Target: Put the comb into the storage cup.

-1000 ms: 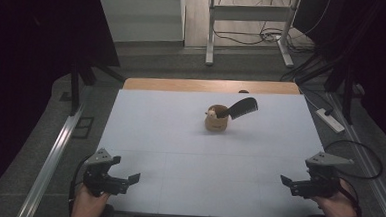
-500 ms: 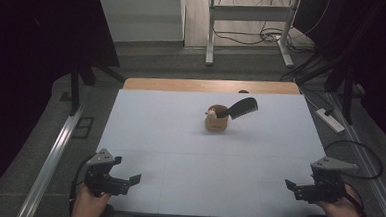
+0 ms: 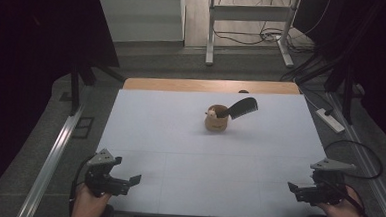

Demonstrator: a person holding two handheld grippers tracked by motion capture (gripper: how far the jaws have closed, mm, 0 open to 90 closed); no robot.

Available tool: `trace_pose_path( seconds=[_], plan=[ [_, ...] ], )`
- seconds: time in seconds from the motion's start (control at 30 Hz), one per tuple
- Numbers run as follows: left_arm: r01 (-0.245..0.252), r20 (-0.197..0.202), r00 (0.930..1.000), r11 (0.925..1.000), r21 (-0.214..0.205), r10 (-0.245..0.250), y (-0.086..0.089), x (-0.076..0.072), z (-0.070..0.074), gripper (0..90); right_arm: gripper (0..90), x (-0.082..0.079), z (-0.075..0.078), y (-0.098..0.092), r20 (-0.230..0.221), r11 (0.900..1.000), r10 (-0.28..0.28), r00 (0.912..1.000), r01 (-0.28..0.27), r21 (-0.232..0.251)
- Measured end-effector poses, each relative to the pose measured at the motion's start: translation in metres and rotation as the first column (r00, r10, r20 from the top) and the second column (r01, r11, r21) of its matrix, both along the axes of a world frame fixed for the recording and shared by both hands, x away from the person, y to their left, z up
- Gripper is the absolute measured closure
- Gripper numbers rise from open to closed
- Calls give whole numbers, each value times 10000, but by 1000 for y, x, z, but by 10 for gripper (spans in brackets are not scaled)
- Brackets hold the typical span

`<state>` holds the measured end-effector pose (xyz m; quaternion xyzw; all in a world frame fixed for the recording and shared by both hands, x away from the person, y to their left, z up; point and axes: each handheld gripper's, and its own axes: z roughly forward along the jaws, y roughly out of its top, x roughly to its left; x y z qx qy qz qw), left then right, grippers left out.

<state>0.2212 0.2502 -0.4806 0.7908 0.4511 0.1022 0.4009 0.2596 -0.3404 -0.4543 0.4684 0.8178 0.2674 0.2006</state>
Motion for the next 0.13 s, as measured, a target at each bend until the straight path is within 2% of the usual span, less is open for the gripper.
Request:
trace_pose_path(
  seconds=[0.13],
  plan=[
    [-6, 14, 10000, 10000, -18, 6, 0, 1, 0, 0, 0, 1, -1, 0, -108, 10000, 15, 9999, -16, -70]
  ],
)
